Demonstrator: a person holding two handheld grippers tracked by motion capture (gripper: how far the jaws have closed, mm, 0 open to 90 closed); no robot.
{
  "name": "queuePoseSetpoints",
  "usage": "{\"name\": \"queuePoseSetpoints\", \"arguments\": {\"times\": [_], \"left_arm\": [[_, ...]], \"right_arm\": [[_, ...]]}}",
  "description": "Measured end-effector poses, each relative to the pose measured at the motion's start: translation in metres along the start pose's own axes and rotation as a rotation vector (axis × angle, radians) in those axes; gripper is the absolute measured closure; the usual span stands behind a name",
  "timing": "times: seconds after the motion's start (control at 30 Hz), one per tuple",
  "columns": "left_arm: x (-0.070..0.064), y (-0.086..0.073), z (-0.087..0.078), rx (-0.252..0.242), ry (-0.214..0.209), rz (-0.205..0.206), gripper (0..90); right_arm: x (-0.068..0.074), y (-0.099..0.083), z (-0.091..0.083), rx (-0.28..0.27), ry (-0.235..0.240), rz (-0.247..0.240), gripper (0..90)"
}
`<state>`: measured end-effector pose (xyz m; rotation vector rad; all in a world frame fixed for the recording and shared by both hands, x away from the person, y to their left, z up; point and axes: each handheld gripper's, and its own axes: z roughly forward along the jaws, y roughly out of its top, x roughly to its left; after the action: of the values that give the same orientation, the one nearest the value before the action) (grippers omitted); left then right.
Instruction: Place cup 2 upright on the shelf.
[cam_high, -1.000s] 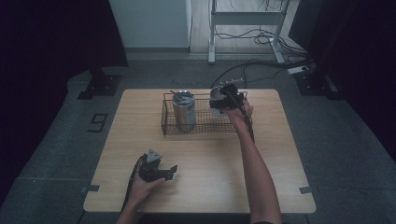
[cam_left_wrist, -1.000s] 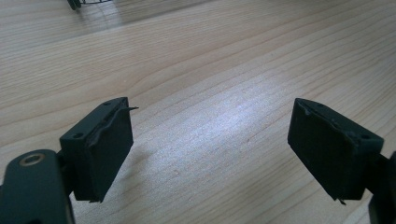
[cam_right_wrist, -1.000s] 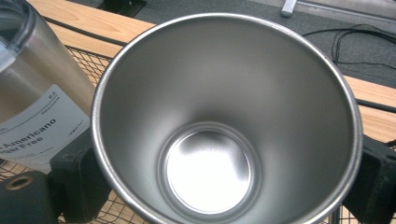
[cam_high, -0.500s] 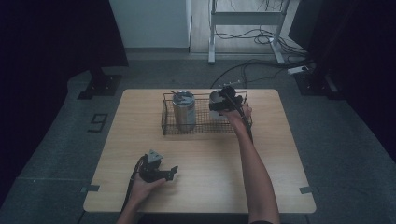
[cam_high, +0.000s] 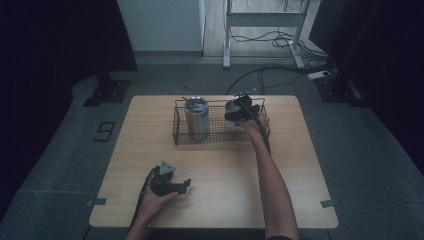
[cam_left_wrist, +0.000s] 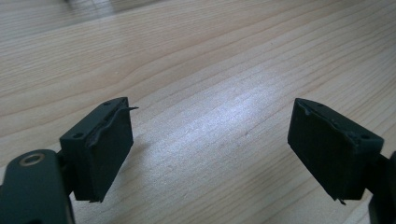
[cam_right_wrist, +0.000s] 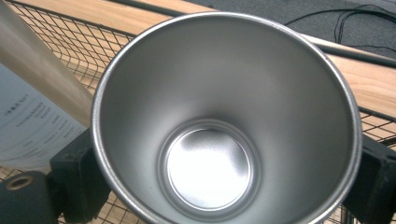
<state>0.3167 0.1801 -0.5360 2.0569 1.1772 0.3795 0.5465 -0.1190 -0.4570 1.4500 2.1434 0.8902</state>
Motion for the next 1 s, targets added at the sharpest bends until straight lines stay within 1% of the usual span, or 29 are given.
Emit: {"name": "queuePoseSetpoints", "arguments": {"times": [0.27, 0.63, 0.87, 0.93, 1.0], "left_arm": [[-0.002, -0.001, 0.002, 0.012, -0.005, 0.009, 14.3], [-0.002, -0.001, 0.003, 0.021, -0.005, 0.017, 14.3], [-0.002, -0.001, 0.004, 0.027, -0.004, 0.019, 14.3], [-0.003, -0.002, 0.005, 0.029, -0.003, 0.022, 14.3], [-0.003, -0.002, 0.005, 0.029, -0.004, 0.024, 14.3]], "right_arm": [[-0.001, -0.003, 0.007, 0.019, 0.000, 0.000, 7.4], [-0.003, -0.006, 0.014, 0.046, -0.017, -0.003, 7.4], [-0.003, -0.008, 0.018, 0.060, -0.018, 0.002, 7.3], [-0.003, -0.009, 0.020, 0.072, -0.019, -0.001, 7.3], [-0.003, -0.009, 0.020, 0.068, -0.021, 0.004, 7.3]]}}
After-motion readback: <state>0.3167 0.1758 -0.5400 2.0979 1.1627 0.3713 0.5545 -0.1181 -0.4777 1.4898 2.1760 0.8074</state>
